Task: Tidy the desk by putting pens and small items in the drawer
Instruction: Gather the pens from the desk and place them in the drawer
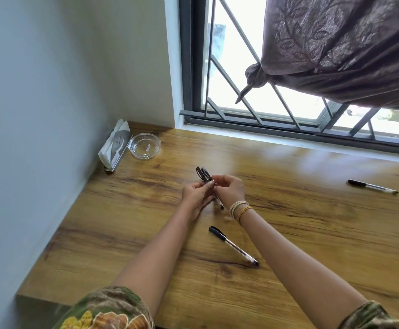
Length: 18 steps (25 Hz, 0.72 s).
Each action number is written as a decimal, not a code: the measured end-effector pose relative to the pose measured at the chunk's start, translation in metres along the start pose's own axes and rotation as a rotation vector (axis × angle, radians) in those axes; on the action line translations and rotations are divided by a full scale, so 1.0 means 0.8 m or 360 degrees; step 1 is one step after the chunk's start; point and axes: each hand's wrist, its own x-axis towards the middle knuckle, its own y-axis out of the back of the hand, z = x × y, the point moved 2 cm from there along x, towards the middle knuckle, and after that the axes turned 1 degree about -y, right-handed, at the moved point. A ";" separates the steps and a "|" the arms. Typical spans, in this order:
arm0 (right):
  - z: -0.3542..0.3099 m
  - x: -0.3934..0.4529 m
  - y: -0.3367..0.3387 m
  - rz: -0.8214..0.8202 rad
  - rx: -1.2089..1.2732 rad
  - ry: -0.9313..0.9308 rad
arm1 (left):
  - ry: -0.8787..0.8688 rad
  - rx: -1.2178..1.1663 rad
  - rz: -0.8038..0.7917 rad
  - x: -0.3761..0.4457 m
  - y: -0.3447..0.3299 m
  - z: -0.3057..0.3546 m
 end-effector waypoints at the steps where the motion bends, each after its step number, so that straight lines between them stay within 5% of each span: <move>1: 0.000 -0.004 0.001 -0.0006 0.0035 0.0029 | 0.0001 -0.0007 -0.0009 0.000 0.001 0.000; 8: 0.003 -0.017 0.012 0.0070 0.0325 -0.0033 | 0.0101 0.0060 -0.0157 -0.002 0.003 0.007; 18: -0.006 -0.013 0.029 -0.0258 0.0251 -0.0029 | 0.0040 0.0063 -0.0065 -0.005 0.002 0.009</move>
